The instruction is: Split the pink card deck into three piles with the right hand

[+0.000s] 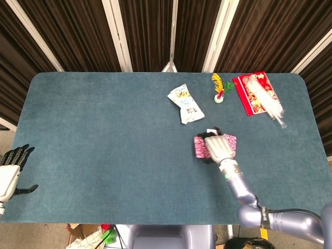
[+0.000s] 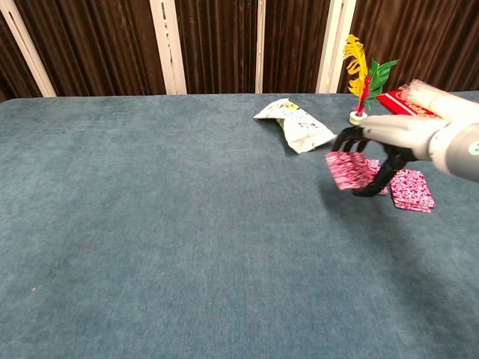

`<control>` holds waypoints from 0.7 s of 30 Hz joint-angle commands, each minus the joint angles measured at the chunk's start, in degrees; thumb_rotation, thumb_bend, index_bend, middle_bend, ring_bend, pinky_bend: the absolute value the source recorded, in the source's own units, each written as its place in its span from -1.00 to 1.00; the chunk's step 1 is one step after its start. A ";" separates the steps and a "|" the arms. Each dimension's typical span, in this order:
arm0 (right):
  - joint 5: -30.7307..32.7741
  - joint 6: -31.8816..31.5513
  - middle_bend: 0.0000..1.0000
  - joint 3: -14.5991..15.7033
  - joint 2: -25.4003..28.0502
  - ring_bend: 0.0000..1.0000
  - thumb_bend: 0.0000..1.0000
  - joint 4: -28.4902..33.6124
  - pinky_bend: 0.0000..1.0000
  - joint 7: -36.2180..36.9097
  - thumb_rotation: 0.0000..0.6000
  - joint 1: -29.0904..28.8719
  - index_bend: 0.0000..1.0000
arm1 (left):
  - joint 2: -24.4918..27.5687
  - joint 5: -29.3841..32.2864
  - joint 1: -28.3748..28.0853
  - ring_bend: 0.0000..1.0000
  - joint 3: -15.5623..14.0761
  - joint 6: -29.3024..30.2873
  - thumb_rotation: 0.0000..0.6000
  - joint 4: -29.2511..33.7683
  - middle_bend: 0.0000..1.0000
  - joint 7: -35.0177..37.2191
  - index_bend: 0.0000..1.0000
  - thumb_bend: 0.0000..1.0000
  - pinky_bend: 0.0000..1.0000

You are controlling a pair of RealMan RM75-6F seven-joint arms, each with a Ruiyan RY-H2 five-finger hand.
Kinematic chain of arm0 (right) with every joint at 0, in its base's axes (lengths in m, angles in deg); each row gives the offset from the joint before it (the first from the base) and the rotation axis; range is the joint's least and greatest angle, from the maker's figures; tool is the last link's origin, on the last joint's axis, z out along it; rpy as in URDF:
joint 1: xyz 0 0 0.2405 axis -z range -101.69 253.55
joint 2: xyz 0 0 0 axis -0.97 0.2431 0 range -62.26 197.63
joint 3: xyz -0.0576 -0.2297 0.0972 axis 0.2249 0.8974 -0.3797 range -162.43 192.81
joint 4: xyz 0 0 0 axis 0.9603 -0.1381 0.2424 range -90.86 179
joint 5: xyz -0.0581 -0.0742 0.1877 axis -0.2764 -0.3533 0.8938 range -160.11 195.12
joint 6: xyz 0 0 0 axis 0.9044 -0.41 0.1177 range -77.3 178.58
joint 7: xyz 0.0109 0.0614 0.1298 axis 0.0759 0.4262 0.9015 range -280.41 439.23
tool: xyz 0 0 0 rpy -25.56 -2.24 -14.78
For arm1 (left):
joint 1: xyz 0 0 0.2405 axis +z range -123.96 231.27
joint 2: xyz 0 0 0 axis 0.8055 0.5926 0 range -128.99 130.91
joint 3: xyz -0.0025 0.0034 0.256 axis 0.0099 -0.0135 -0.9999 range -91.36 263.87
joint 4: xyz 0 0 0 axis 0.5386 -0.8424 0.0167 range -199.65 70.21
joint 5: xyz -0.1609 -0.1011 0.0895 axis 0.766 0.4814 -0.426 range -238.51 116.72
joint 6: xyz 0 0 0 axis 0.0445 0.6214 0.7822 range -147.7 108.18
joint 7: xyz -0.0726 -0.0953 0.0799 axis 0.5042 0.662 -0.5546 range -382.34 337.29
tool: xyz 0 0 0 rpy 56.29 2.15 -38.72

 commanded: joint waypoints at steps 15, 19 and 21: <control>7.77 -2.05 -0.90 3.22 -3.94 -1.00 -0.38 2.19 -1.00 -8.26 1.00 -1.60 -0.88 | 0.15 -0.19 0.08 -1.00 -0.08 0.01 1.00 -0.17 -1.00 0.54 -1.00 -0.96 -1.00; 9.21 -3.10 -1.00 4.12 -3.07 -1.00 -0.38 4.55 -1.00 -9.50 1.00 -1.26 -1.00 | 0.12 -0.35 0.13 -1.00 -0.10 0.23 1.00 -0.06 -1.00 0.32 -1.00 -0.96 -1.00; 9.31 -4.28 -1.00 4.69 -2.50 -1.00 -0.38 5.97 -1.00 -10.37 1.00 -1.03 -1.00 | 0.10 -0.49 0.24 -1.00 -0.13 0.49 1.00 -0.06 -1.00 0.23 -1.00 -0.96 -1.00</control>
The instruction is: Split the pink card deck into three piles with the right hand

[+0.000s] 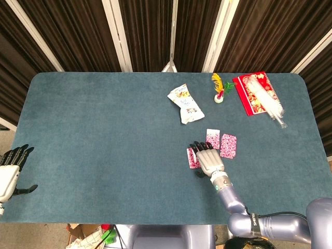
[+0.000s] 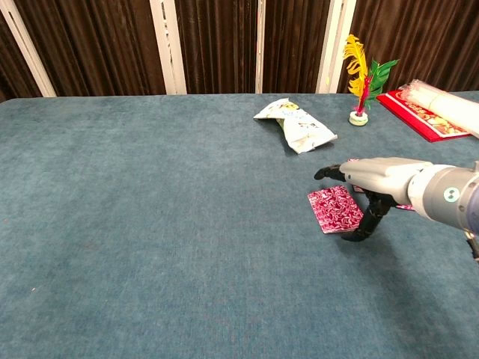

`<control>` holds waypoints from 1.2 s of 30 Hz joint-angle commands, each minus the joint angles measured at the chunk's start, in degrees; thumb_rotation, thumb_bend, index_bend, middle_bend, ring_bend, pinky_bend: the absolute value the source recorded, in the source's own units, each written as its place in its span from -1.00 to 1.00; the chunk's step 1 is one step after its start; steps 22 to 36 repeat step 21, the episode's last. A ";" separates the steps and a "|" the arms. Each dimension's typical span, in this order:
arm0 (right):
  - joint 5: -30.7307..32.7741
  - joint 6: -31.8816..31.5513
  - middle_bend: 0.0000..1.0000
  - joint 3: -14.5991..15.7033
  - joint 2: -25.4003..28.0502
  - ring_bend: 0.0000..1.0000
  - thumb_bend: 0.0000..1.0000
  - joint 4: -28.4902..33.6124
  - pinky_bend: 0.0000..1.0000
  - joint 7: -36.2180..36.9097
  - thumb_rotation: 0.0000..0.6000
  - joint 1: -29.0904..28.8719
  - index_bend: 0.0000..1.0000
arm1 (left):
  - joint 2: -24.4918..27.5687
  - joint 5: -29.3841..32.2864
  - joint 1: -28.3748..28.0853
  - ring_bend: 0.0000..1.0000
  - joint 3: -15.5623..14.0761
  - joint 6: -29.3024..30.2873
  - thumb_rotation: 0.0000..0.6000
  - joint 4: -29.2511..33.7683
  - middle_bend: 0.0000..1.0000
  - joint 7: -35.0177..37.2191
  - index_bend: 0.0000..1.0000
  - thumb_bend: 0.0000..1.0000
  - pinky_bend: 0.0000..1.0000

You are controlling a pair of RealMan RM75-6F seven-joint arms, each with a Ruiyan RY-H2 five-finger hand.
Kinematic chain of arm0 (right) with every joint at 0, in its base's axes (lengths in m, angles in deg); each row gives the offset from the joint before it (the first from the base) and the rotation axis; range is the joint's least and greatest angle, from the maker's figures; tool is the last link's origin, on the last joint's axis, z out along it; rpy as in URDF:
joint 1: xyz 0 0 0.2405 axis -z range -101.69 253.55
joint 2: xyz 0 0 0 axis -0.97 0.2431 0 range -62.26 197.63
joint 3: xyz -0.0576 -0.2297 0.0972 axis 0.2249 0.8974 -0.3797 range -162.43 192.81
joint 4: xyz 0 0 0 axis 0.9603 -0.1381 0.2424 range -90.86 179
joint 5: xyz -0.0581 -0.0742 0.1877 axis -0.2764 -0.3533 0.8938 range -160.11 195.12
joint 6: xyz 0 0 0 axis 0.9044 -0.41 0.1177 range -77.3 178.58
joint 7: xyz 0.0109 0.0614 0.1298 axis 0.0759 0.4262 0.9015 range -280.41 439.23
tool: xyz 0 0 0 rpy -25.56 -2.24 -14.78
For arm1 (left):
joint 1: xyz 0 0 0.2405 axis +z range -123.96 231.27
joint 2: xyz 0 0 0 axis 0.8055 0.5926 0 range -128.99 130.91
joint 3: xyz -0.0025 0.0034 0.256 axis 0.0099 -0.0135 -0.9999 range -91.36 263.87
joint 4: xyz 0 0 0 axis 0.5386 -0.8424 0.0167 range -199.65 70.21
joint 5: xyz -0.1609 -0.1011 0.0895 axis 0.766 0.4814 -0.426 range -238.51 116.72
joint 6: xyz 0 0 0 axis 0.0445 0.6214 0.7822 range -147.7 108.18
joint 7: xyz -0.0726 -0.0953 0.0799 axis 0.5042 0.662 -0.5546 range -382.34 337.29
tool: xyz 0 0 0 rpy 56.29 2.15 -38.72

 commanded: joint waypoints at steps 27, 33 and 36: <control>-39.80 -36.59 -1.00 18.25 25.58 -1.00 -0.38 10.23 -1.00 18.29 1.00 26.91 -1.00 | -1.12 -6.69 2.88 -1.00 -1.39 7.49 1.00 -1.16 -1.00 0.16 -1.00 -0.96 -1.00; -39.80 -36.59 -1.00 18.25 25.58 -1.00 -0.38 10.23 -1.00 18.29 1.00 26.91 -1.00 | -1.12 -6.69 2.88 -1.00 -1.39 7.49 1.00 -1.16 -1.00 0.16 -1.00 -0.96 -1.00; -39.80 -36.59 -1.00 18.25 25.58 -1.00 -0.38 10.23 -1.00 18.29 1.00 26.91 -1.00 | -1.12 -6.69 2.88 -1.00 -1.39 7.49 1.00 -1.16 -1.00 0.16 -1.00 -0.96 -1.00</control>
